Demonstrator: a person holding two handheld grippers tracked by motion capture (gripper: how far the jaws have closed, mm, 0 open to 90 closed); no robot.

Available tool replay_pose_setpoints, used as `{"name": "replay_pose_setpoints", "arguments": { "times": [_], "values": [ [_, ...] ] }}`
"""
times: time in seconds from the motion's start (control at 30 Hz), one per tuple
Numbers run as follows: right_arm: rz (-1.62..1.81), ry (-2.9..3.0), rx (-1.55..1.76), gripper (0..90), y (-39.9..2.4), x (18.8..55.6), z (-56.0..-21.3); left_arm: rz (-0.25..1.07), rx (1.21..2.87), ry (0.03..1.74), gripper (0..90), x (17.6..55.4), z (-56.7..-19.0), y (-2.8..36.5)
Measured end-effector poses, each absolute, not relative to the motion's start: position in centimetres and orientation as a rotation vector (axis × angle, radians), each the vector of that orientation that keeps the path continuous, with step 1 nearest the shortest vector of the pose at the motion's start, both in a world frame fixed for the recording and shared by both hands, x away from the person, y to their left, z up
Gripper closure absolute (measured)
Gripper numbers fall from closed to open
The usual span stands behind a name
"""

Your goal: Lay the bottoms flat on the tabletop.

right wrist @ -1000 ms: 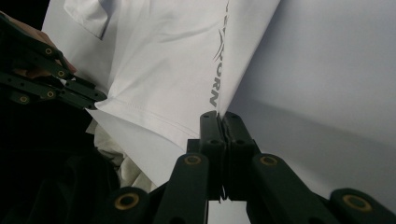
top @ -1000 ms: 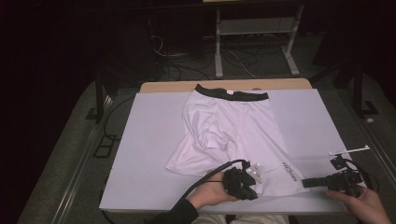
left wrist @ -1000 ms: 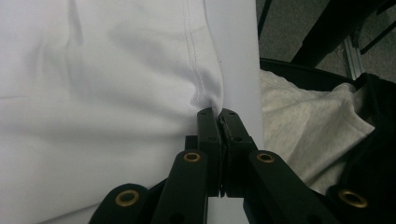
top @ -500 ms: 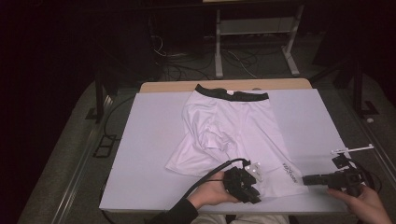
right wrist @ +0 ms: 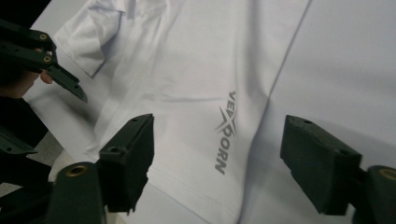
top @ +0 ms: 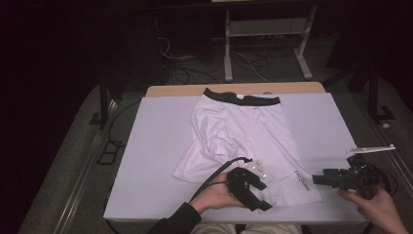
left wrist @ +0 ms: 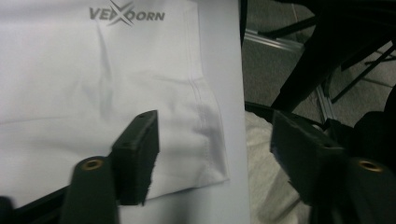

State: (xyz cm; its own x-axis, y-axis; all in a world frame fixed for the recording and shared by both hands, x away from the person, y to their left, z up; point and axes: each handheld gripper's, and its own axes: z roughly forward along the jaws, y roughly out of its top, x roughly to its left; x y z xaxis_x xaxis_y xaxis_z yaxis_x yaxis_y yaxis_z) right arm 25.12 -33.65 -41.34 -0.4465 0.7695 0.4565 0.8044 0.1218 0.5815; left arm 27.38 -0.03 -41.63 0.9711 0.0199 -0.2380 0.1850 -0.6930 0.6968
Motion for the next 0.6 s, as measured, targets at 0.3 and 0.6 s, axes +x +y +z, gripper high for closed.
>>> {"name": "replay_pose_setpoints", "arguments": {
  "times": [0.3, 0.6],
  "values": [
    [-1.313, -2.372, -1.589, 0.0, -32.4, 26.0, -40.7, -0.21, 2.275, 0.239, 0.3, 28.4, -41.3, 0.9],
    [-1.407, -2.373, -1.541, 0.0, -32.1, 26.7, -39.7, -0.158, 2.241, 0.281, 0.0, 29.3, -40.2, 2.6]
  ]
}}
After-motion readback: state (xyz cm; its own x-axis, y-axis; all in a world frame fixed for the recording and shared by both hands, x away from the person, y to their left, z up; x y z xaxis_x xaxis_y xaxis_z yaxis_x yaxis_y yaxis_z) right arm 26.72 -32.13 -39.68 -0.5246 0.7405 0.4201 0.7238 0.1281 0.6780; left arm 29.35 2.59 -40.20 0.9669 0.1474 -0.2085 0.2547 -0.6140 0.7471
